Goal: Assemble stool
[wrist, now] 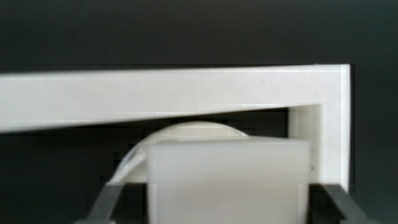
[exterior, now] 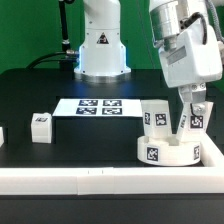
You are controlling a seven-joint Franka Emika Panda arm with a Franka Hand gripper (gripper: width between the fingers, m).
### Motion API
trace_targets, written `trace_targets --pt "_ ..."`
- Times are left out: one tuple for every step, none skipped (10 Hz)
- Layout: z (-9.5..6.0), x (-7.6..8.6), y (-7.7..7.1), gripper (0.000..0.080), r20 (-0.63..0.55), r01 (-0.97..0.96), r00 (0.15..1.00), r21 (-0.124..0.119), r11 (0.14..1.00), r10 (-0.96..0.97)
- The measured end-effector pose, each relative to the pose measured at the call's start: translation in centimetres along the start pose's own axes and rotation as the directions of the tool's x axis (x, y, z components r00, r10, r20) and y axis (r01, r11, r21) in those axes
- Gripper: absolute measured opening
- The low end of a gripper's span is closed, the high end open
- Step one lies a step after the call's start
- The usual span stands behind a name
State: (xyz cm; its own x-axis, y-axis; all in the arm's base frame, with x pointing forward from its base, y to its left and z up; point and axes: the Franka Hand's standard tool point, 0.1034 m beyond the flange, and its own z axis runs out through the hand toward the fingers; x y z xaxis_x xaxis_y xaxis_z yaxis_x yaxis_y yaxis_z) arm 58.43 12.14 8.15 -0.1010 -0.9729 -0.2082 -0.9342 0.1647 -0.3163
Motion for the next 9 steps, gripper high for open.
trace_targets --pt "-0.1 0.1 -0.1 0.0337 0.005 -0.097 0.995 0.010 0.995 0.097" --pt "-0.2 0.2 0.0 0.0337 0.008 -0.195 0.981 0.020 0.981 0.195" --pt "-0.1 -0.1 0.2 0.0337 0.014 -0.303 0.953 0.016 0.953 0.303" --pt "-0.1 -0.2 0.3 0.0337 0.015 -0.339 0.941 0.015 0.941 0.339" --pt "-0.1 -0.1 0.3 0.0337 0.016 -0.384 0.923 0.015 0.923 0.384" --pt "-0.1 -0.1 0.3 0.0411 0.016 -0.384 0.923 0.014 0.923 0.384" --pt "-0.1 -0.1 0.3 0.0411 0.016 -0.375 0.927 0.014 0.927 0.375" --pt "-0.6 0.0 -0.1 0.0602 0.021 -0.345 0.938 0.017 0.938 0.345" --pt "-1.6 0.3 -0.6 0.0602 0.027 -0.314 0.949 0.030 0.949 0.314"
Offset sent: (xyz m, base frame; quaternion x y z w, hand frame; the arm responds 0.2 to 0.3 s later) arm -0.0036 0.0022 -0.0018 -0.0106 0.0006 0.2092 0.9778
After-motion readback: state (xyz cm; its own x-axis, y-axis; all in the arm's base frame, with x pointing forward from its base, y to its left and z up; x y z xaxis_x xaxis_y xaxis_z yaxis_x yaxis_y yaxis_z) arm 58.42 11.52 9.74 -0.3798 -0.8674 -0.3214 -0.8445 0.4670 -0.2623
